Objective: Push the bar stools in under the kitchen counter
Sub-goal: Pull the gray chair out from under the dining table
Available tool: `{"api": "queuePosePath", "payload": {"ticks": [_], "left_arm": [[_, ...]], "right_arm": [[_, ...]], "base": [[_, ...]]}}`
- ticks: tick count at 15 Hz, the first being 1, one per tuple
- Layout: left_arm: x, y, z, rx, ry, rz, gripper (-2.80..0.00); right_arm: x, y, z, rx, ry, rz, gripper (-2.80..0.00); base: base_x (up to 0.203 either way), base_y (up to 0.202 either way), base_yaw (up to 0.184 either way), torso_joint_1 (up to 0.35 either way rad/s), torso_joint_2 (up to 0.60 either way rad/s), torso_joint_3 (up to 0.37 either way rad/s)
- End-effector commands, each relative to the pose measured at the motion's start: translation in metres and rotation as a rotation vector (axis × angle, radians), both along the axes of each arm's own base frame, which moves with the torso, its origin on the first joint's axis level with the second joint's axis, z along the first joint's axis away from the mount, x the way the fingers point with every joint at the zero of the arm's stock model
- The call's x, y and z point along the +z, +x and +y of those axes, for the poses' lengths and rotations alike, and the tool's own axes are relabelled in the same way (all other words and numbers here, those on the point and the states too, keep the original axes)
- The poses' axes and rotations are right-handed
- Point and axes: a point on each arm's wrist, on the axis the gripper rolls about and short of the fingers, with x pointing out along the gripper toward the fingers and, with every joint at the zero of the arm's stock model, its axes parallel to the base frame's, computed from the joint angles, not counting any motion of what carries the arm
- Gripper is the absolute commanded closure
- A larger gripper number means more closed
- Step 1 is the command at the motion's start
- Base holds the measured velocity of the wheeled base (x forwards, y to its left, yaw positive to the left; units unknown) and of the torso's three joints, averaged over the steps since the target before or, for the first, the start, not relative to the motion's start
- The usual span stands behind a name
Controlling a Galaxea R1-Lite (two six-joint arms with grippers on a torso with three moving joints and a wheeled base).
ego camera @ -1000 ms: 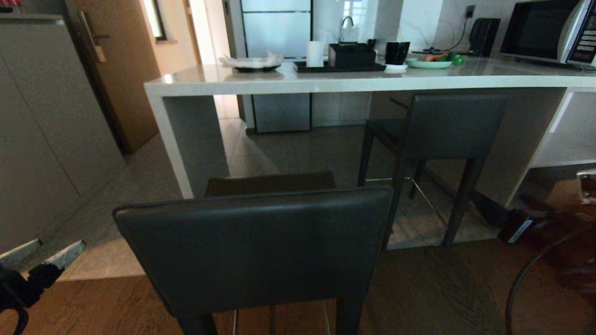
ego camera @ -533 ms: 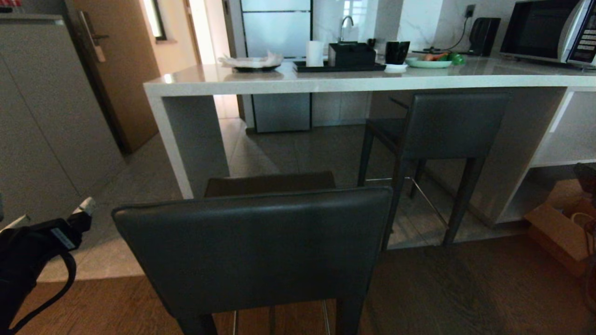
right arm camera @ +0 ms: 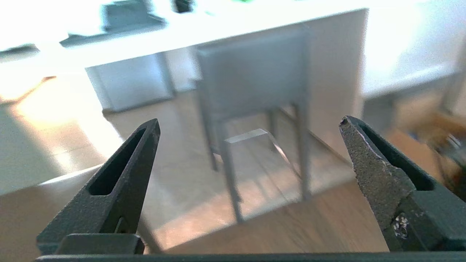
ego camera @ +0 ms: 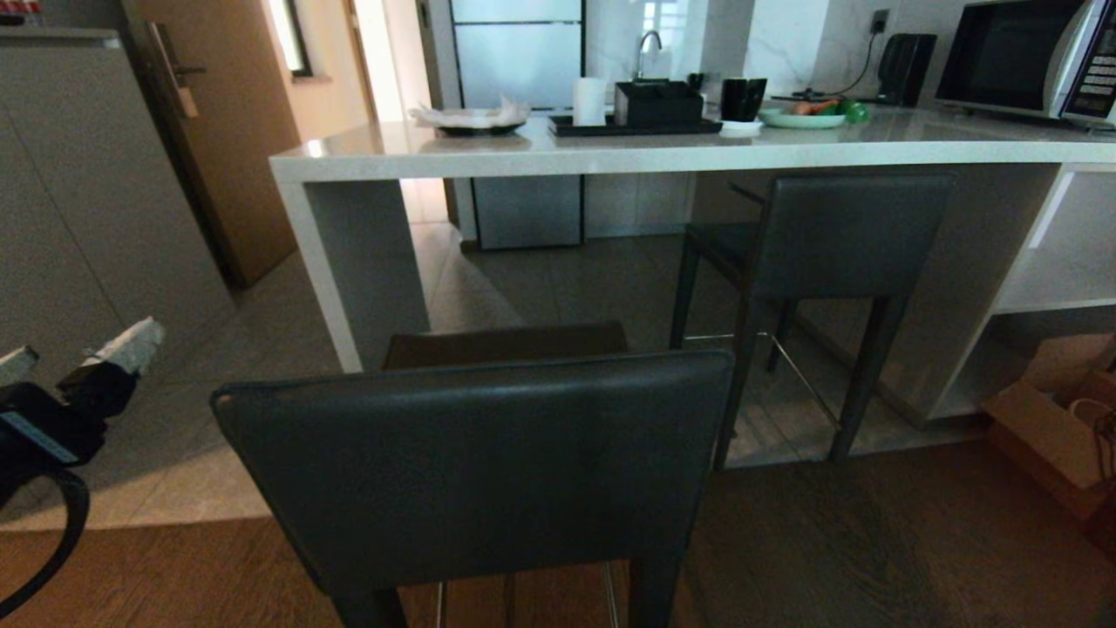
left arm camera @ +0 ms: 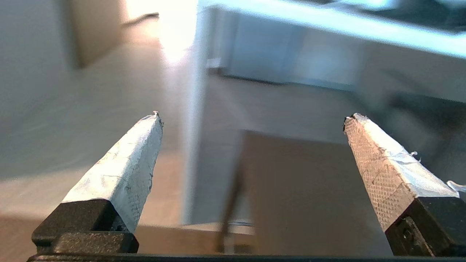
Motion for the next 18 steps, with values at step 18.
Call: {"api": "queuePosePath", "payload": {"ticks": [18], "left_arm": [[-0.117,-0.148,0.001,-0.158,0.233,0.049,-2.80]], "right_arm": [[-0.143,-0.112,0.005,0.221,-0.233,0.028,-2.80]], "base": [[0.000,0.000,0.000,0.000,0.00,0.000]]}}
